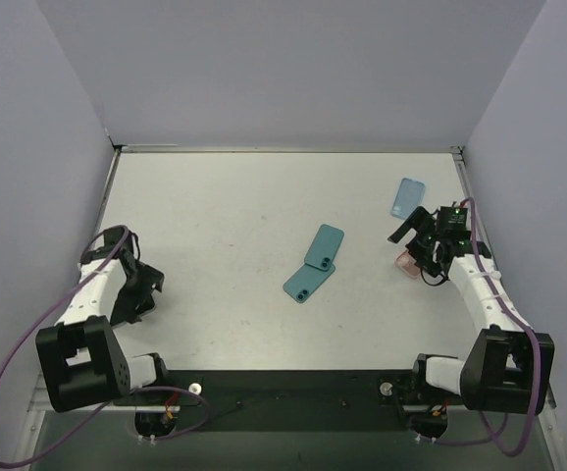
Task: Take the phone out of the phone case
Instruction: Place the phone case at the center of the board, then adjust the phone at the center of the board.
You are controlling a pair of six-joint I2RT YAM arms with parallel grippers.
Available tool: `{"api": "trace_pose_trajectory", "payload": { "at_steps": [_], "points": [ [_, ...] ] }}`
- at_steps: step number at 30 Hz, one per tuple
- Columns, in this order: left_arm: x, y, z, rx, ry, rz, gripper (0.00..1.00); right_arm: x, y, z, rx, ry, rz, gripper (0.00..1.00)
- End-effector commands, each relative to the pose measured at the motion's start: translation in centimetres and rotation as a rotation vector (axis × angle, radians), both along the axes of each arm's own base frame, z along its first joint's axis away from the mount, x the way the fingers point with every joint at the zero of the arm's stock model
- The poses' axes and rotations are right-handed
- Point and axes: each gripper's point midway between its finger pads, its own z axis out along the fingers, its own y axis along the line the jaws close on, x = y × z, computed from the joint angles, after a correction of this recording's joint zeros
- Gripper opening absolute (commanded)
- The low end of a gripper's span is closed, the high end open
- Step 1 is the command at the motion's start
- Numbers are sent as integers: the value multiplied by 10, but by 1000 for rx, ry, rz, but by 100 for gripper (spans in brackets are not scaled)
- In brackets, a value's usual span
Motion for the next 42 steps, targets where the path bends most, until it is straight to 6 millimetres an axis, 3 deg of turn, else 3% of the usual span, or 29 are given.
{"api": "trace_pose_trajectory", "payload": {
  "at_steps": [1,10,15,21,26,28,33,35,36,37,39,42],
  "points": [
    [-12,25,-8,47,69,173,97,1,12,7,25,5,67,100],
    [-24,53,-36,58,142,391,97,3,23,24,44,-36,131,100],
    [-2,54,-41,-5,36,440,97,-3,24,29,35,-50,143,100],
    [29,70,-22,28,-95,484,97,-5,28,29,44,-44,151,100],
    [74,80,-9,37,-197,361,98,-5,30,30,41,-44,153,100],
    [88,79,-13,22,-194,285,97,-4,32,30,46,-40,153,100],
    [139,42,-15,-66,-238,-29,97,-5,39,26,49,-26,160,100],
    [151,26,-14,-58,-215,-130,97,-6,43,26,46,-23,172,100],
    [154,8,-23,-72,-178,-217,97,-6,44,26,44,-25,169,100],
    [166,0,-18,-83,-190,-263,97,-7,44,24,43,-20,168,100],
    [173,-30,-32,-150,-163,-396,97,-7,44,25,41,-26,166,100],
    [177,-52,-39,-162,-105,-510,97,-8,46,26,42,-28,168,100]
  ]
}}
